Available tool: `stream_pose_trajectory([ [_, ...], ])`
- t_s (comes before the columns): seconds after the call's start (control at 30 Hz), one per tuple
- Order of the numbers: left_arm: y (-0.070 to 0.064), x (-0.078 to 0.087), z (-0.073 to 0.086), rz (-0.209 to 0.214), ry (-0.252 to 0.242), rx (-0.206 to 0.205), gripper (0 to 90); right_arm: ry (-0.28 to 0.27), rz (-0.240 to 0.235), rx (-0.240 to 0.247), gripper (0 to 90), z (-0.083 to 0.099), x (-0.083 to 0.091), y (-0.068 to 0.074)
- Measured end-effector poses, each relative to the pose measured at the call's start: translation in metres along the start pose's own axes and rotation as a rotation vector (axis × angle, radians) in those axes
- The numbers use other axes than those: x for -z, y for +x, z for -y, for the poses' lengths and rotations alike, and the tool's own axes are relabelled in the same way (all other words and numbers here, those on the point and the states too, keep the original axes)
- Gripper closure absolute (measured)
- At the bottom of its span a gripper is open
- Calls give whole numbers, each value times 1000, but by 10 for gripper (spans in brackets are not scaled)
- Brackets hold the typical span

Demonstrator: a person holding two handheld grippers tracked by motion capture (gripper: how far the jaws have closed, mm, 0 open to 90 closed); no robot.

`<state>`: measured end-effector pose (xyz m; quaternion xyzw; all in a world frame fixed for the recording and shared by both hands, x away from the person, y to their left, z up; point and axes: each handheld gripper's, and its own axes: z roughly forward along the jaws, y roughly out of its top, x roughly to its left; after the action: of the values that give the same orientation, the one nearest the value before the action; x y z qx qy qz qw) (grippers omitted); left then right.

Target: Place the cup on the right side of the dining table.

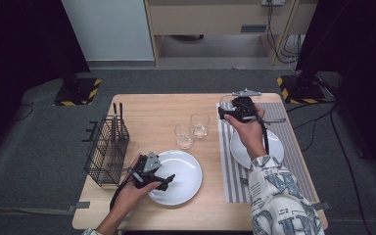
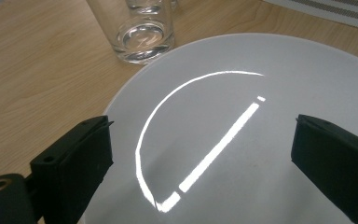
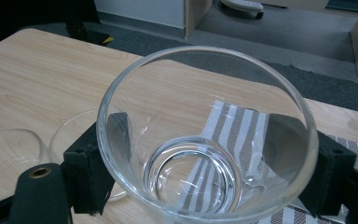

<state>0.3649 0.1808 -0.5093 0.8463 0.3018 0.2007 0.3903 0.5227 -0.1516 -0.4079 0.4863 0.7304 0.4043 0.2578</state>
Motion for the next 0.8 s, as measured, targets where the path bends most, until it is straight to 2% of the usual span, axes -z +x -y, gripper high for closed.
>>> stream_pose_trajectory([
  [0.23, 0, 0, 0, -1, 0, -2, 46, 5, 23, -15, 199, 3, -6, -8],
  [0.5, -1, 0, 0, 0, 0, -1, 47, 17, 33, -20, 199, 6, -17, -11],
  [0.8, -1, 0, 0, -5, 3, -11, 47, 39, 43, -16, 199, 11, -38, -15],
])
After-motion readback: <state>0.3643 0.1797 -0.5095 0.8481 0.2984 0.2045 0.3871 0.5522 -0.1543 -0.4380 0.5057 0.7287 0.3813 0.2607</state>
